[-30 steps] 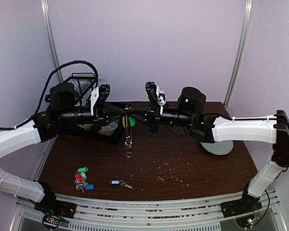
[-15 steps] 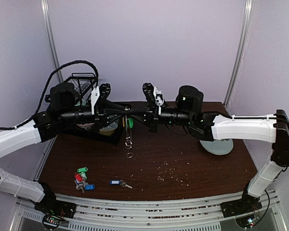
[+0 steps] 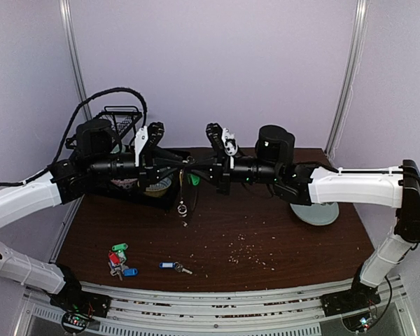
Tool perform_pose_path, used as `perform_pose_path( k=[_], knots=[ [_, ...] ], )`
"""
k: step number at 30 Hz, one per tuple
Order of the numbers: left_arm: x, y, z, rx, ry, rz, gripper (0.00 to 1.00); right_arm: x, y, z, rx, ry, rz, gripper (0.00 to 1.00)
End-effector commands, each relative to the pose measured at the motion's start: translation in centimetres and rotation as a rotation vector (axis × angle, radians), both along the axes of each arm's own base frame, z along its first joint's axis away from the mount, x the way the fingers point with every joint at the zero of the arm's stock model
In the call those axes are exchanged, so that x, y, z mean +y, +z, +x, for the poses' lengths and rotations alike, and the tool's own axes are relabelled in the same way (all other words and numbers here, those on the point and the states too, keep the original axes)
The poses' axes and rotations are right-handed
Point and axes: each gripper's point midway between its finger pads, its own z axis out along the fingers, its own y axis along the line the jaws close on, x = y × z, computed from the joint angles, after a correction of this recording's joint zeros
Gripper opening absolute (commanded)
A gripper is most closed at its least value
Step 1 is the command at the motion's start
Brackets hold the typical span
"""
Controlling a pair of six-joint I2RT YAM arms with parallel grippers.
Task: Put the keys on the keyring
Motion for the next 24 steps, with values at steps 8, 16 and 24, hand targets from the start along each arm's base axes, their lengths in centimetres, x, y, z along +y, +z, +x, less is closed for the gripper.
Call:
perform_pose_path(
  k=[8,16,24],
  knots=[
    [-0.5,0.7,0.0,-0.043,-0.021,-0.001,0.03,-0.8,3.8,-1.9,-0.079,0.037,0.083,0.0],
    [0.0,1.2,0.4,-0.061,0.019,-0.007,0.0,-1.0,3.1,-1.1,-0.088,0.003,0.05,0.0],
    [0.4,1.1,0.8,-0.096,0.056,0.018,0.0,-2.3,0.8,1.6,-0.214,-0.097,-0.241,0.25]
  ],
)
